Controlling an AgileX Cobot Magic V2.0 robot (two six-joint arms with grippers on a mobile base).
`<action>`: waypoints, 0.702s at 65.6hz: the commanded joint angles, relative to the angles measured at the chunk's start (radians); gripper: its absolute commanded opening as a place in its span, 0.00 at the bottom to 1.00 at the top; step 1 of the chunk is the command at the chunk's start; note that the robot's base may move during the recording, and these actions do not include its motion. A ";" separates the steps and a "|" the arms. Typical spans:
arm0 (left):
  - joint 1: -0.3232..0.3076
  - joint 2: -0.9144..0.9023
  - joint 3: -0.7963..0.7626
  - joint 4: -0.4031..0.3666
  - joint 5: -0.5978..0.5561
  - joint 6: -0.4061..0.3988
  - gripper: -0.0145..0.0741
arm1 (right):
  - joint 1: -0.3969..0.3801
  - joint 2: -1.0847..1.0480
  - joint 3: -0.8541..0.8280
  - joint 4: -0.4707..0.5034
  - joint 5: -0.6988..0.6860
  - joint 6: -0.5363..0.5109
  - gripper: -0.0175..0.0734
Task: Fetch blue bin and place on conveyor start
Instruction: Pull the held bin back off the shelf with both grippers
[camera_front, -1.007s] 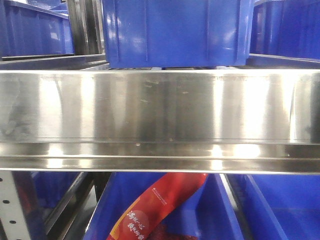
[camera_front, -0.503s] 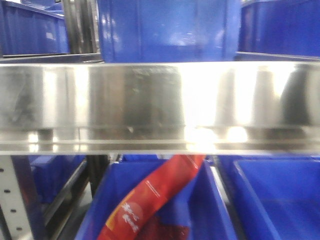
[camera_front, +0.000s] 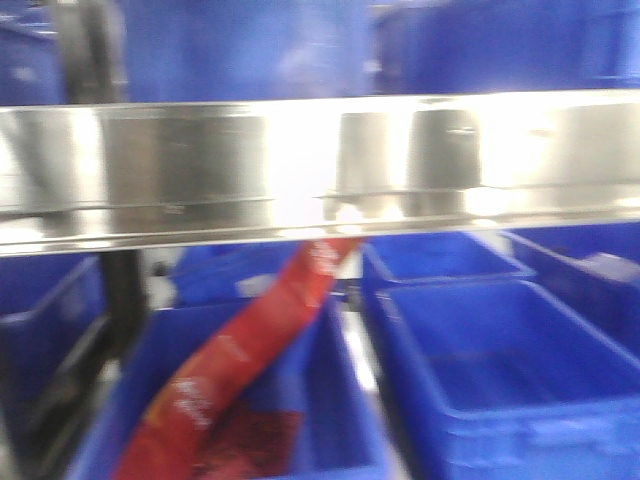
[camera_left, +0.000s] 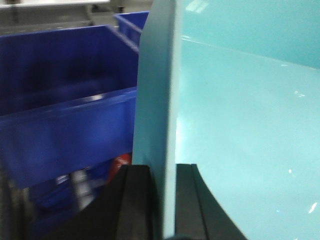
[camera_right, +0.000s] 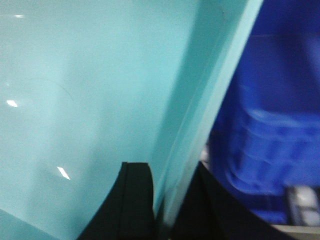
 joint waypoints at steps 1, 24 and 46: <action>0.004 -0.017 -0.011 -0.015 -0.091 -0.011 0.04 | -0.006 -0.013 -0.007 -0.027 -0.010 -0.031 0.03; 0.004 -0.017 -0.011 -0.015 -0.091 -0.011 0.04 | -0.006 -0.013 -0.007 -0.027 -0.010 -0.031 0.03; 0.004 -0.017 -0.011 -0.015 -0.091 -0.011 0.04 | -0.006 -0.013 -0.007 -0.027 -0.010 -0.031 0.03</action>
